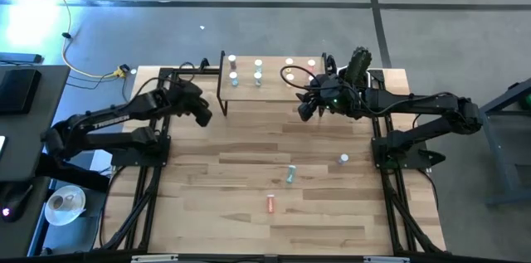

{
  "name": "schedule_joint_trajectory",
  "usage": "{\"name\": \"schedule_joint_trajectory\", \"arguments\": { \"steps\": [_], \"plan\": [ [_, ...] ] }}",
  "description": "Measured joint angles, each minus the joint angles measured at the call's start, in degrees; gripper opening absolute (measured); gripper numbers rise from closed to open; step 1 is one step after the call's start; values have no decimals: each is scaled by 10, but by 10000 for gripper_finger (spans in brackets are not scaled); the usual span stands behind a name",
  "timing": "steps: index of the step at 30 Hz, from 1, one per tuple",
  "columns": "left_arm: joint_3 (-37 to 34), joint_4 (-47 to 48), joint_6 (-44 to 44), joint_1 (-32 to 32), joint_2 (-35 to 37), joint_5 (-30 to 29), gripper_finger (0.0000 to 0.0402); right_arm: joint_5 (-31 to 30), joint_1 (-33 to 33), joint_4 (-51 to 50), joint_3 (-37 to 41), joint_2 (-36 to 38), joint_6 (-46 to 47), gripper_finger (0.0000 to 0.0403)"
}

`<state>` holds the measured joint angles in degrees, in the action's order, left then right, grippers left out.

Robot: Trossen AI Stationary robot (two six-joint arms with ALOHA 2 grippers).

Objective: Pick and place medicine bottles onto shelf by color
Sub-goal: Put the yellow pill bottle on the shelf aligned with the other yellow pill bottles

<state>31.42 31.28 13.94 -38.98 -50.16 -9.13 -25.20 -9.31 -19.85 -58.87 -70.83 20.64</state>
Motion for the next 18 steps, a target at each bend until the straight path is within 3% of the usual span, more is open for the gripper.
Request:
{"name": "schedule_joint_trajectory", "arguments": {
  "steps": [6, 11, 18],
  "plan": [
    [56, 20, -48, 0, 33, -50, 95, 2, 0, 14, 0, 0, 0, 177],
    [97, 19, -79, 1, 57, -50, 95, 18, 0, 14, 0, 0, 1, 177],
    [115, -10, -113, 1, 77, 54, 96, 47, 17, 62, 0, -2, -25, 177]
  ]
}}
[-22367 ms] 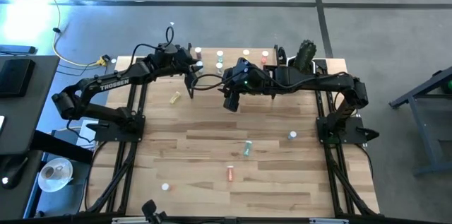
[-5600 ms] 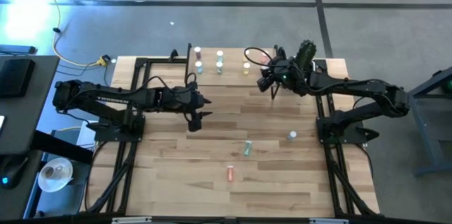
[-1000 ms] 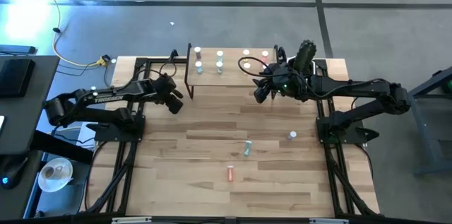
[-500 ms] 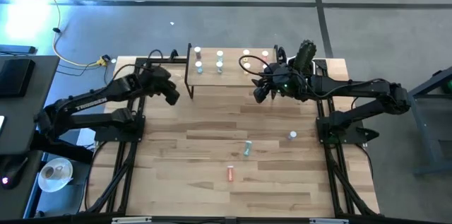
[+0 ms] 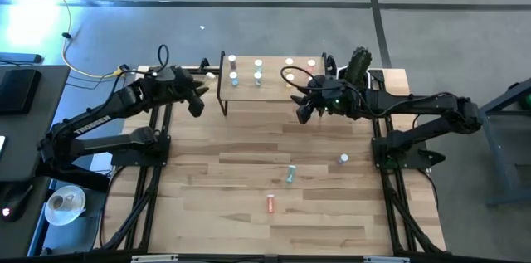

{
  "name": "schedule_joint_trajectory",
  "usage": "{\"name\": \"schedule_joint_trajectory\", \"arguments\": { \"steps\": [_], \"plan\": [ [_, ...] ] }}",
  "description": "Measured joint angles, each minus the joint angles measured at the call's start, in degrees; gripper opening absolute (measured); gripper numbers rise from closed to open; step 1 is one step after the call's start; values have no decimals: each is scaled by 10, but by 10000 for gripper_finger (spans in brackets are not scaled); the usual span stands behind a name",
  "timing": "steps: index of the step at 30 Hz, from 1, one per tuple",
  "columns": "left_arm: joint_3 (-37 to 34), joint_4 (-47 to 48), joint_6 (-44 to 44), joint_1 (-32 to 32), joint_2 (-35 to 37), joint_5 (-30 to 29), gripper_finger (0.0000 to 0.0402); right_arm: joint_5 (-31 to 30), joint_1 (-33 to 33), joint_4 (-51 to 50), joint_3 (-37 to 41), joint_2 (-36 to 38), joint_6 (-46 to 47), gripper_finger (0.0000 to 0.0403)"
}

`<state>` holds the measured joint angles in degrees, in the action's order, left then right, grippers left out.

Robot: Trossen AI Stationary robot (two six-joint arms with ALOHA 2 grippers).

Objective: Pick and place medicine bottles onto shelf by color
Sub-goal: Put the yellow pill bottle on the shelf aligned with the other yellow pill bottles

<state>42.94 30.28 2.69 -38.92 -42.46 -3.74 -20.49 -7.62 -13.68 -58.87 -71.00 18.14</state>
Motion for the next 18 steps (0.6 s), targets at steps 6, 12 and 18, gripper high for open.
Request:
{"name": "schedule_joint_trajectory", "arguments": {
  "steps": [6, 12, 18],
  "plan": [
    [0, -60, -4, 27, -2, 106, 96, 71, 19, 101, 0, -6, -53, 177],
    [0, -107, -14, 88, -12, 124, 97, 106, 26, 171, 0, -29, -66, 177],
    [0, -160, -14, 159, -42, 123, 97, 107, 25, 216, 0, -57, -85, 177]
  ]
}}
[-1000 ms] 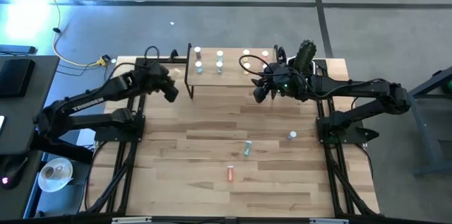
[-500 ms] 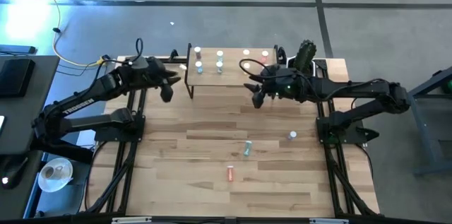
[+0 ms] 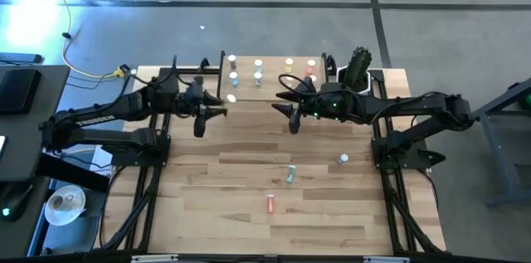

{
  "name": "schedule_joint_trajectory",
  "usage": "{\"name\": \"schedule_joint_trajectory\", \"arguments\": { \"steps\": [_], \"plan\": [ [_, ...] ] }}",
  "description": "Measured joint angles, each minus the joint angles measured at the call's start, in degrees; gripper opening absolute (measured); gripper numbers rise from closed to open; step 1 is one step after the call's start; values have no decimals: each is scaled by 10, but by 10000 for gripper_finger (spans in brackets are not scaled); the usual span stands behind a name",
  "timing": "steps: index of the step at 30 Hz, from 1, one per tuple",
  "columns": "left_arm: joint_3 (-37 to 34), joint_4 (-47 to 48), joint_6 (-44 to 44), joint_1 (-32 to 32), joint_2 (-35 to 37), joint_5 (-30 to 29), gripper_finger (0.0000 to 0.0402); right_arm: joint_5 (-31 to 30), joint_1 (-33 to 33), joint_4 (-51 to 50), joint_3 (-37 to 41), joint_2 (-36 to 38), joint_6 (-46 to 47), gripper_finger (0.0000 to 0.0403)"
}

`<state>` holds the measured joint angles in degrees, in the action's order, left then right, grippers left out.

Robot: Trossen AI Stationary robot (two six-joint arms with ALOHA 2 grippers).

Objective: Pick and place medicine bottles onto shelf by color
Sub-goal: Put the yellow pill bottle on the shelf aligned with the other yellow pill bottles

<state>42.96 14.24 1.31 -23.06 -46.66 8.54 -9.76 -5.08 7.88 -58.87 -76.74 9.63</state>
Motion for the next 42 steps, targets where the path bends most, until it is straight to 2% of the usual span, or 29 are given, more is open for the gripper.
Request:
{"name": "schedule_joint_trajectory", "arguments": {
  "steps": [6, 13, 18, 25, 33, 42],
  "plan": [
    [0, -66, 5, 50, -52, -1, 97, 4, 0, 48, 0, -10, -11, 177],
    [0, -150, 10, 79, -122, -2, 97, 69, 0, 88, 0, -10, -37, 177],
    [0, -212, 1, 91, -173, -2, 97, 73, 0, 97, 0, -10, -60, 177],
    [0, -265, 0, 93, -225, -2, 97, 149, 0, 94, 0, -10, -63, 177],
    [0, -302, -1, 93, -261, -2, 97, 149, 0, 39, 0, -10, -59, 177],
    [0, -349, -18, 93, -268, -2, 97, 149, 0, 17, 0, -10, -56, 177]
  ]
}}
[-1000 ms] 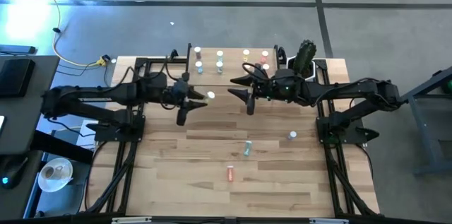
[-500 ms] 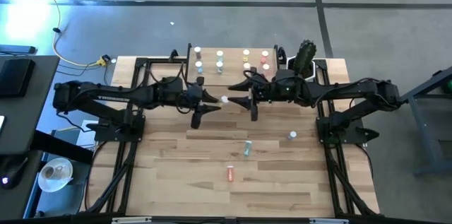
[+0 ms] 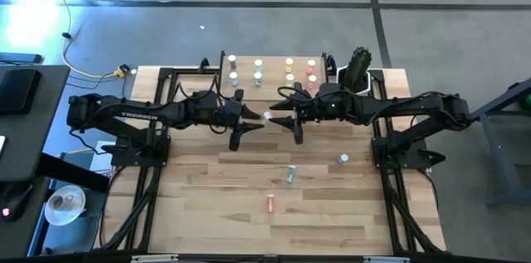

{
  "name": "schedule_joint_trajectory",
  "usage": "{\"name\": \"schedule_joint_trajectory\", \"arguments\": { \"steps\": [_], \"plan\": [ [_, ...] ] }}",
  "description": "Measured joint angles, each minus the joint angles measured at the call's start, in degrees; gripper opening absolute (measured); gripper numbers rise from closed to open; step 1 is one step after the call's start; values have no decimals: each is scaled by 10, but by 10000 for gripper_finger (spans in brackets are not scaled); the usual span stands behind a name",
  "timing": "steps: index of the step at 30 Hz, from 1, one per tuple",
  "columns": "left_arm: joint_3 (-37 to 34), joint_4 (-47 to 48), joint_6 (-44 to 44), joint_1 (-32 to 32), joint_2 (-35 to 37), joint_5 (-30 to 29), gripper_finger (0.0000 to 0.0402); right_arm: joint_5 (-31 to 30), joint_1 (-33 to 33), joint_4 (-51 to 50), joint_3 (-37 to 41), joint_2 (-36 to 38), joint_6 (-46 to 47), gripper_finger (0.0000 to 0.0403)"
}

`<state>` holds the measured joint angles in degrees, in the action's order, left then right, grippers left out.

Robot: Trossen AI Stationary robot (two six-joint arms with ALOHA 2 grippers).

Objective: Pick and place medicine bottles onto shelf by color
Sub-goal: Put the yellow pill bottle on the shelf aligned with the other yellow pill bottles

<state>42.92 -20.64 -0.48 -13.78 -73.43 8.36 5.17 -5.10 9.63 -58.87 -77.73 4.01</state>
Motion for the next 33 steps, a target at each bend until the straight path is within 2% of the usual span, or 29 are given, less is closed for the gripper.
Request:
{"name": "schedule_joint_trajectory", "arguments": {
  "steps": [20, 30, 33],
  "plan": [
    [0, -15, -8, -1, 0, -2, 97, 10, 0, 61, 0, -35, 0, 176],
    [0, -14, -8, -1, 0, -3, 97, 16, 0, 61, 0, -35, 0, 106],
    [0, -14, -8, -1, 0, -5, 97, 16, 0, 60, 0, -35, 0, 99]
  ]
}}
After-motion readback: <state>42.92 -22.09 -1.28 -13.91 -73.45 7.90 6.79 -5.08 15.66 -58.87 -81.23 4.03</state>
